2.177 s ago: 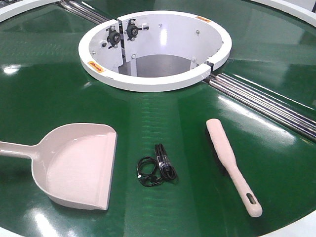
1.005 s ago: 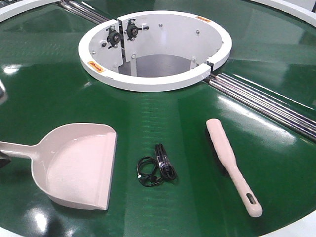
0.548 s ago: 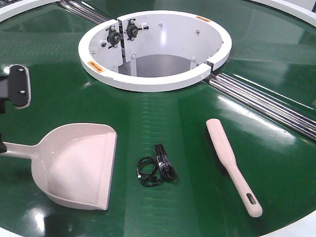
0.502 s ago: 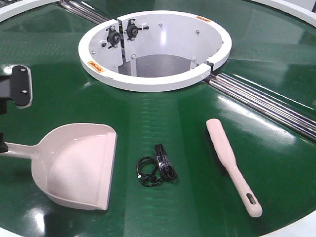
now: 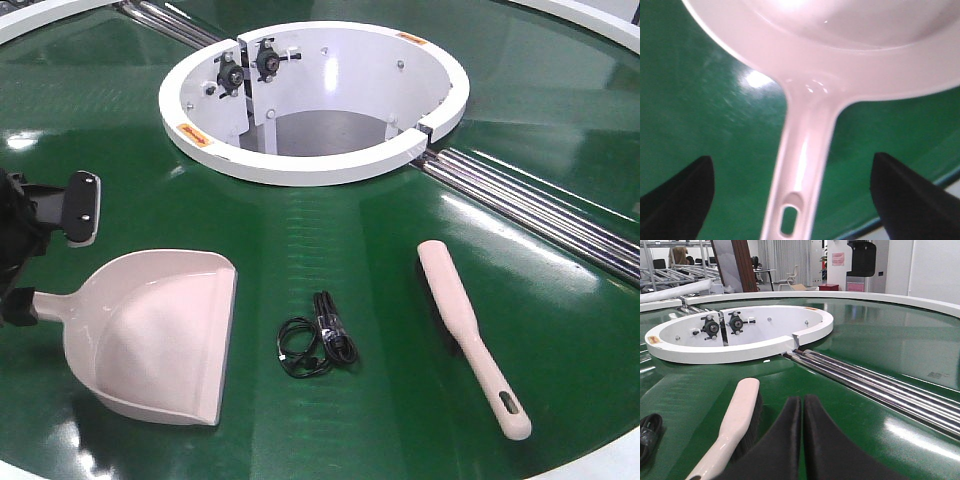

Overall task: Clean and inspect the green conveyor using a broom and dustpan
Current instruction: 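Reach the left gripper down and grasp the pink dustpan handle, then slide the held dustpan with the left gripper toward the black cable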

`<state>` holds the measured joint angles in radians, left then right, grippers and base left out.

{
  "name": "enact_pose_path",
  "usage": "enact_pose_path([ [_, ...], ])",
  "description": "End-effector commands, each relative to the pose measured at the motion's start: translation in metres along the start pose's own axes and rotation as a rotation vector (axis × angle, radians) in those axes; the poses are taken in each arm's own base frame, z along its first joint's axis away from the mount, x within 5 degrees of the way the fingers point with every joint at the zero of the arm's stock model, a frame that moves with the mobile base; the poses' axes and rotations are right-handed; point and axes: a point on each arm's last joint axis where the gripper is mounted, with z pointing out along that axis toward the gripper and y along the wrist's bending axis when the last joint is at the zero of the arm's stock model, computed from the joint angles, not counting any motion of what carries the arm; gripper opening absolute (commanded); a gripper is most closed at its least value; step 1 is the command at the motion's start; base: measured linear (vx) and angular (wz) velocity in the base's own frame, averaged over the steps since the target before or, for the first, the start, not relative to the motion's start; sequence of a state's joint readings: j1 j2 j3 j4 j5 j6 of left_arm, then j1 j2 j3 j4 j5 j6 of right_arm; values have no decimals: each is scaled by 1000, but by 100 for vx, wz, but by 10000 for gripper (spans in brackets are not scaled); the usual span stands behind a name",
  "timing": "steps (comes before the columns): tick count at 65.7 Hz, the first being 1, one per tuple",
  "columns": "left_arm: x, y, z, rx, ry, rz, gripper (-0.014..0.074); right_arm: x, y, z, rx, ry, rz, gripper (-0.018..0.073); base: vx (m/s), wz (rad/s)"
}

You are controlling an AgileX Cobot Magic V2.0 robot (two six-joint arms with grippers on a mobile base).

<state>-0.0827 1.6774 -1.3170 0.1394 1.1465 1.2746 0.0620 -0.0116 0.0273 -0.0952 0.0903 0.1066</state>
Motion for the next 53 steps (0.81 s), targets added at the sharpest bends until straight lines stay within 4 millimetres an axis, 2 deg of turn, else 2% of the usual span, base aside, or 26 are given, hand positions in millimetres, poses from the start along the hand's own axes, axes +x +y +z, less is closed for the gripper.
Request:
enact_pose_path([
  [1, 1, 7, -17, -110, -19, 21, 587, -6, 1, -1, -7, -76, -8, -8, 0, 0],
  [25, -3, 14, 12, -38, 15, 102, 587, -6, 1, -1, -7, -76, -8, -8, 0, 0],
  [42, -5, 13, 40, 47, 52, 129, 584, -5, 1, -1, -7, -75, -8, -8, 0, 0],
  [49, -4, 14, 42, 48, 67, 138, 546, -5, 1, -1, -7, -75, -8, -8, 0, 0],
  [53, -2, 14, 42, 47, 87, 148, 490, -5, 1, -1, -7, -75, -8, -8, 0, 0],
])
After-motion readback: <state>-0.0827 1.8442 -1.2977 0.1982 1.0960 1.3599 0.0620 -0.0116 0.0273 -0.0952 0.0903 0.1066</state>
